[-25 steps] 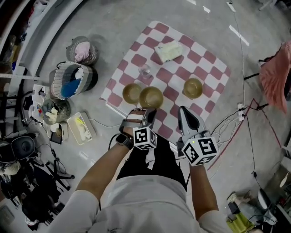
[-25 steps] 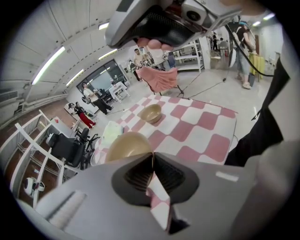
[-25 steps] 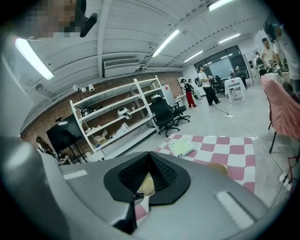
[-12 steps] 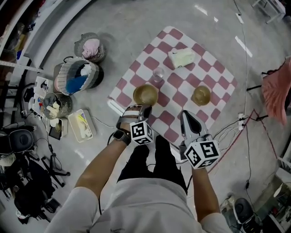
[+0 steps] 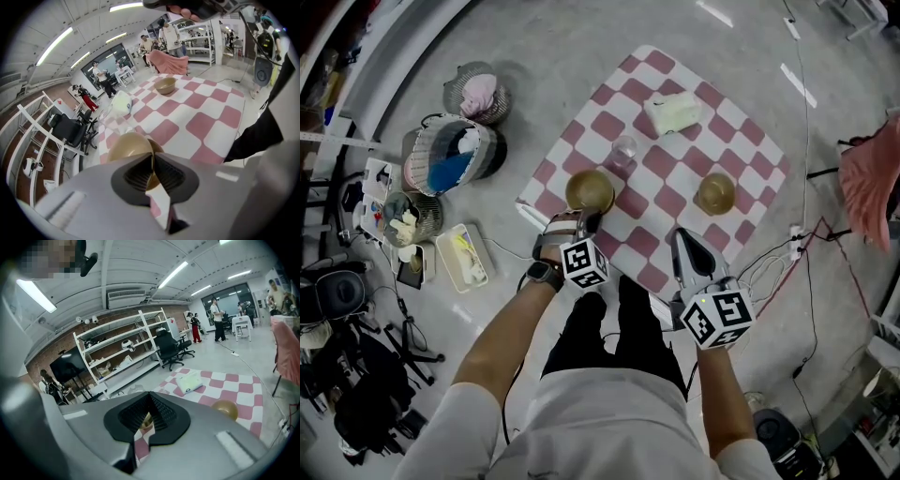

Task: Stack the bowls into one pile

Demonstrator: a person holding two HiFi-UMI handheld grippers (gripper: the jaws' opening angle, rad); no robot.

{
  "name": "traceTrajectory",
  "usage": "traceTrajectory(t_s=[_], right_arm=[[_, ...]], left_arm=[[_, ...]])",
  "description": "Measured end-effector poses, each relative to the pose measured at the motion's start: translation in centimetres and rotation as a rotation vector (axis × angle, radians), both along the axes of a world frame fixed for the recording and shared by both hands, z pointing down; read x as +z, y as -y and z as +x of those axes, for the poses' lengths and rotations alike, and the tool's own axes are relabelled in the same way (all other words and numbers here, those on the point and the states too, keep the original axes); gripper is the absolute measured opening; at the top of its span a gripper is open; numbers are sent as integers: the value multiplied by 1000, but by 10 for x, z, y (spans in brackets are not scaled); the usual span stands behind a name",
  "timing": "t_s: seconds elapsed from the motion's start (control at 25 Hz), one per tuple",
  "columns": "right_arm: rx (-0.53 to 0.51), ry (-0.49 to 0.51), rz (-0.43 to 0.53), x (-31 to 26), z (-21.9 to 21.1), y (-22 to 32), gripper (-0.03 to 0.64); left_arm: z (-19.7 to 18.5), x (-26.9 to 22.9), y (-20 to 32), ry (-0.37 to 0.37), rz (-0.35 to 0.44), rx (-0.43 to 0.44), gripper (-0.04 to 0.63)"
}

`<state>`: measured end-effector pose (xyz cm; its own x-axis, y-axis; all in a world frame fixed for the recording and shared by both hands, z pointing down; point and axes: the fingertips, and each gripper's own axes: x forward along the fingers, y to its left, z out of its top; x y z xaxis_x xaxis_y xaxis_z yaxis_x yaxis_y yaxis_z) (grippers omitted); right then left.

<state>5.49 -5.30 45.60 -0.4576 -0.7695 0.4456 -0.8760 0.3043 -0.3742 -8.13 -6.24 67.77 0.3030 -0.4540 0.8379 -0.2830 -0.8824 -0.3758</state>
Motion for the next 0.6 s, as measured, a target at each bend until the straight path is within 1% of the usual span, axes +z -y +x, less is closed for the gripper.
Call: traceTrajectory(t_s=[0.36,0.6], right_arm=[[11,-1,-18,7,5,2,11],[14,15,-13,5,7,2,11]], left_arm=[[2,14,-6,8,-63,8,18],[6,2,-10,-29,-66,-22,31]])
